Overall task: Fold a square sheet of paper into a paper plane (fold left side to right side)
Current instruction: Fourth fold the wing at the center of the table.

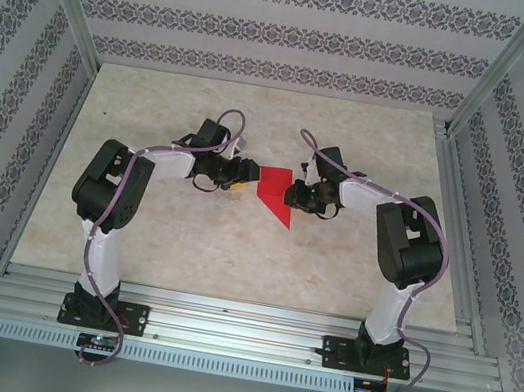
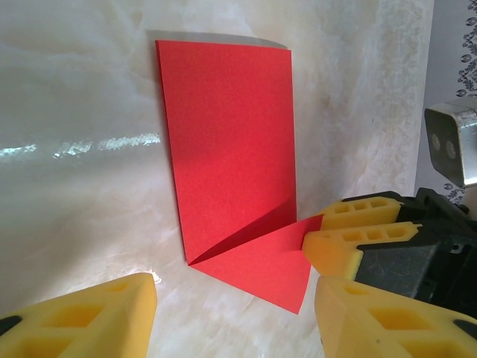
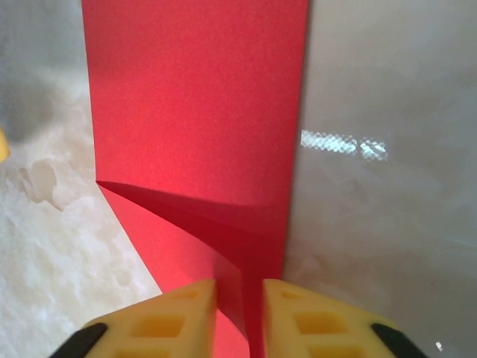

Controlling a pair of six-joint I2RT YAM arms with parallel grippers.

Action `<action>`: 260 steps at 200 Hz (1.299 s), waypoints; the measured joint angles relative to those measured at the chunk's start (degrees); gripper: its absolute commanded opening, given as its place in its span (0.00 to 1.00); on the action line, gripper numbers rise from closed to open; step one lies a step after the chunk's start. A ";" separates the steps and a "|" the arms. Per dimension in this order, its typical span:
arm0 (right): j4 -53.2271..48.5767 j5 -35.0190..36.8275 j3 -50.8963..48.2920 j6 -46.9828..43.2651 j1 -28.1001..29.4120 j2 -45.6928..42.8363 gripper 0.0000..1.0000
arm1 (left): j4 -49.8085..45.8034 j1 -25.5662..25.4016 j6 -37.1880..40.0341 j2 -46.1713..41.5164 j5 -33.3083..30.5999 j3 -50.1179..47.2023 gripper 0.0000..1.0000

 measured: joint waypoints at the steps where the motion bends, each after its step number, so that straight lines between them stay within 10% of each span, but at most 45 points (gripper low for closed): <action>1: 0.00 0.00 0.00 0.00 -0.02 0.00 0.14 | 0.00 0.00 0.00 0.00 0.00 0.00 0.60; 33: -0.09 0.02 0.00 -0.35 -0.79 0.00 0.00 | 0.02 0.00 0.00 0.59 0.02 0.00 0.60; 195: -0.04 0.00 -0.26 -0.31 -2.62 0.00 0.00 | -0.37 -3.50 -1.11 5.49 1.49 4.52 0.60; 260: -0.02 -0.02 -0.39 -0.31 -2.62 0.00 0.00 | -0.24 -4.98 -2.93 7.93 1.53 7.15 0.39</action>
